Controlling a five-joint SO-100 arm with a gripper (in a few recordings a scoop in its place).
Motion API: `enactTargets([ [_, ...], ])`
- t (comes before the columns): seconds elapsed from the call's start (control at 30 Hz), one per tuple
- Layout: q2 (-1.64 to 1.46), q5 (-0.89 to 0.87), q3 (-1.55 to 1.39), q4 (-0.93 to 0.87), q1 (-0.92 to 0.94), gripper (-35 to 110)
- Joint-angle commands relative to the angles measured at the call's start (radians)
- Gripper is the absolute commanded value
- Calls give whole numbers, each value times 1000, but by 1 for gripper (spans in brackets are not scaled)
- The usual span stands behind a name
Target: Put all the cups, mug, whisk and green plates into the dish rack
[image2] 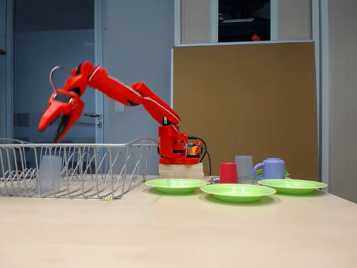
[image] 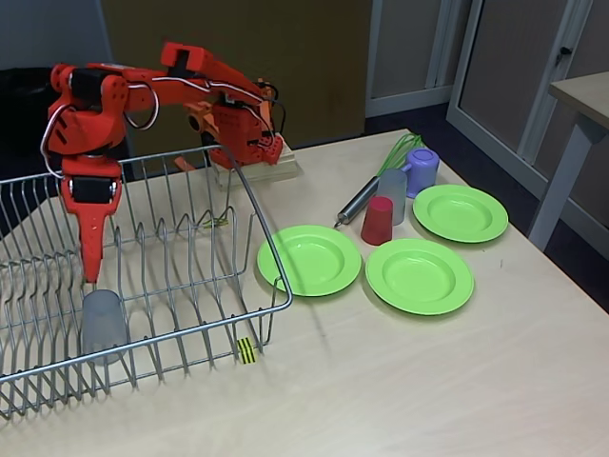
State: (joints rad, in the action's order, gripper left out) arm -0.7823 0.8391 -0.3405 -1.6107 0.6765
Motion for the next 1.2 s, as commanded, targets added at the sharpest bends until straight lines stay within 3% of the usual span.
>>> enactTargets([
  [0.0, -201, -46, -89, -48, -72, 27],
  [0.5, -491, -560, -445, -144, -646, 21],
  [0.73, -630, -1100, -801, -60, -908, 20],
  [0.93, -695, -1565, -885, -51, -1104, 13],
  [1.17, -756, -1759, -1002, -6, -1284, 16],
])
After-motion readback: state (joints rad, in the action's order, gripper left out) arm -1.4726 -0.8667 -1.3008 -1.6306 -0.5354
